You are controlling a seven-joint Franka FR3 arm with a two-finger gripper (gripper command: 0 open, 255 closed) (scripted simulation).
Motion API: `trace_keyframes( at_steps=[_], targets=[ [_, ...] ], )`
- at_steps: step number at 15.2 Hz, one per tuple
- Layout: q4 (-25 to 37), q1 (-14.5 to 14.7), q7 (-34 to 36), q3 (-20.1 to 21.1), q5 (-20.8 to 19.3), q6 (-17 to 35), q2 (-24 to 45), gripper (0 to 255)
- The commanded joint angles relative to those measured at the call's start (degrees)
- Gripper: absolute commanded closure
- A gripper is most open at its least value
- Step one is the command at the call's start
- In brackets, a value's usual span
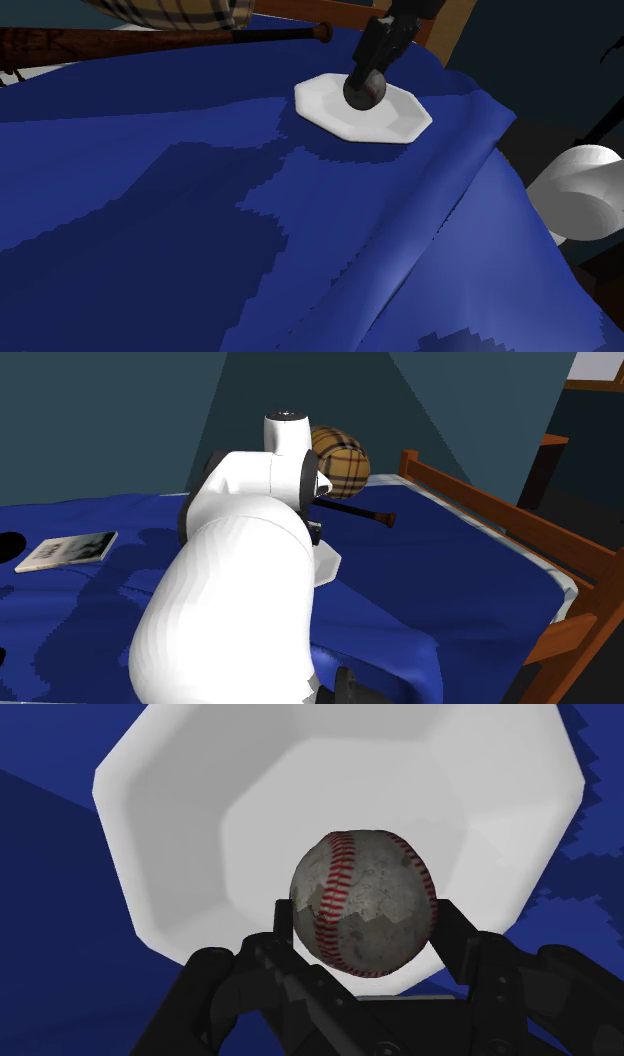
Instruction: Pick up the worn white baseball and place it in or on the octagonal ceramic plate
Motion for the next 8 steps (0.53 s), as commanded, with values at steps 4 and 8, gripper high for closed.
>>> trace_keyframes(
  at_steps=[4,8],
  targets=[
    [-0.2,0.0,0.0,0.0,0.0,0.2,0.0,255],
    [-0.2,0.0,0.0,0.1,0.0,0.2,0.0,0]
  ],
)
